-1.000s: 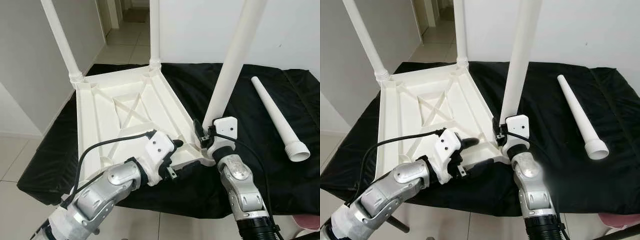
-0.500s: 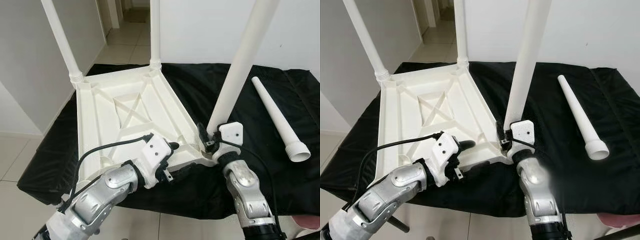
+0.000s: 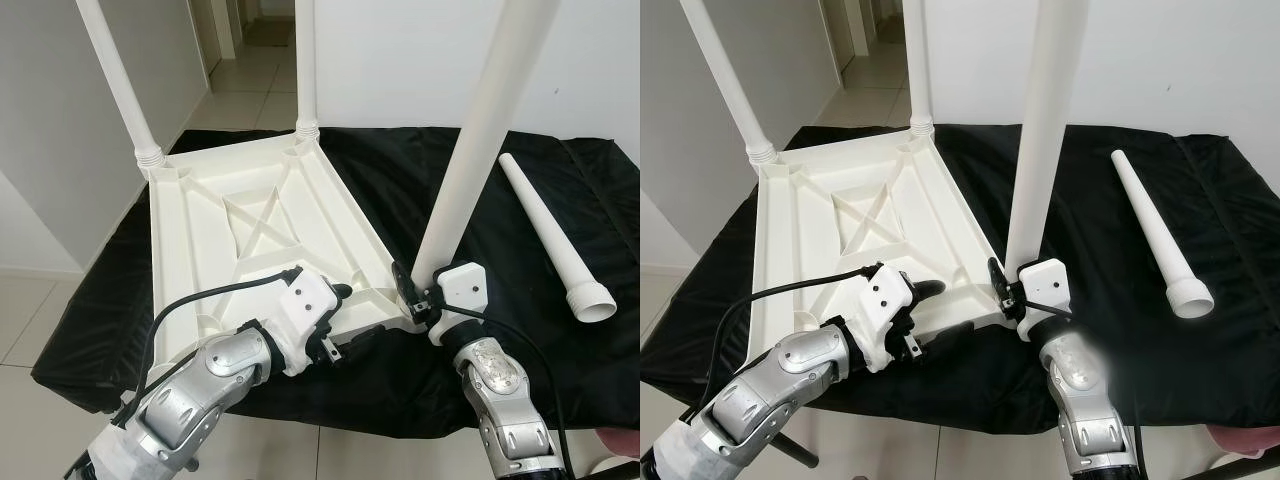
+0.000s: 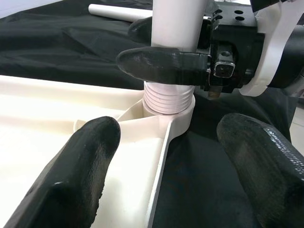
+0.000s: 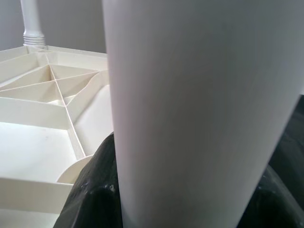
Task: Building children table
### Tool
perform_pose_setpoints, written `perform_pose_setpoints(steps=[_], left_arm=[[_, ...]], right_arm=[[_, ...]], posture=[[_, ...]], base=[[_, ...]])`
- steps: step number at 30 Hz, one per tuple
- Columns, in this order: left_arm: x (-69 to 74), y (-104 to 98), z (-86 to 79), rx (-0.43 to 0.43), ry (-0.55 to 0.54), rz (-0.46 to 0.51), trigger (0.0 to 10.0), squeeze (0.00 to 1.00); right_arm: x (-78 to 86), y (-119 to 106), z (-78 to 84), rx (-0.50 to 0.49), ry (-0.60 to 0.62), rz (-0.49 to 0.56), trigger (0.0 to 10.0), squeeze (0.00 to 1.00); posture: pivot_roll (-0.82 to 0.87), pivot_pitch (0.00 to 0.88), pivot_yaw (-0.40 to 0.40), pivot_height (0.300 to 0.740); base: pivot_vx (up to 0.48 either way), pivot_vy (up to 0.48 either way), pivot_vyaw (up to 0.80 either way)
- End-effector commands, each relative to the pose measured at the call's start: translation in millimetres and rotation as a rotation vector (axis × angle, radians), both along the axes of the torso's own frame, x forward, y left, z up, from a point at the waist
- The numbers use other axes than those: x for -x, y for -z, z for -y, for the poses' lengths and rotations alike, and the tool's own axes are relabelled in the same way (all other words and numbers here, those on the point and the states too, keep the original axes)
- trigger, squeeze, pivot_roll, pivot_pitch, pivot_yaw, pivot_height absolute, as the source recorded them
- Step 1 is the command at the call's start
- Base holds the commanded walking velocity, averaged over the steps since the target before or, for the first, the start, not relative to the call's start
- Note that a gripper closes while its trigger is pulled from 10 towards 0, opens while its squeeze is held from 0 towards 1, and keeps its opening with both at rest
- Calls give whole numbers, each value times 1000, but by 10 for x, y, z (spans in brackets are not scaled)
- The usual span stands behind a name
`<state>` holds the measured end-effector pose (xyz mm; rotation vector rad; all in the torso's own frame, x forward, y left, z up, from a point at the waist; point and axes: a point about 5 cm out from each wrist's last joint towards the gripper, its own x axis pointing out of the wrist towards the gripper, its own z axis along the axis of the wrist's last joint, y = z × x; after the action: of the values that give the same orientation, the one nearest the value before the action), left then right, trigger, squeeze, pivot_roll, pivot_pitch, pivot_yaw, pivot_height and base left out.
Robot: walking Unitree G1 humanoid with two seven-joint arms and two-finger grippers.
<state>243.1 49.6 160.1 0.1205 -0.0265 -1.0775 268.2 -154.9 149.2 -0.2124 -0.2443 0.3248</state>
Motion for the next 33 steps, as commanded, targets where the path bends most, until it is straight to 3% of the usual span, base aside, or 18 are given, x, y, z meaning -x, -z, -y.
perform_pose_setpoints(steps=[1,10,14,22,33], left_arm=[[23,15,-26,-24,64,-9,10000,0],[8,1,-28,-25,64,-8,10000,0],[2,-12,-31,-27,59,-1,10000,0],[-5,-31,-34,-27,53,5,10000,0],[-19,-49,-42,-28,47,10,10000,0]], right_arm=[[17,113,-23,22,-26,-51,10000,0],[-12,185,-80,75,-155,-84,10000,0],[4,246,-146,51,-254,-168,10000,0],[-83,213,-160,-58,-275,-270,10000,0],[-151,185,-139,-100,-267,-283,10000,0]], posture=[[-39,64,85,740],[-32,59,84,740],[-25,62,79,740],[-18,64,76,740],[-10,69,73,740]], base=[[0,0,0],[0,0,0],[0,0,0],[0,0,0],[0,0,0]])
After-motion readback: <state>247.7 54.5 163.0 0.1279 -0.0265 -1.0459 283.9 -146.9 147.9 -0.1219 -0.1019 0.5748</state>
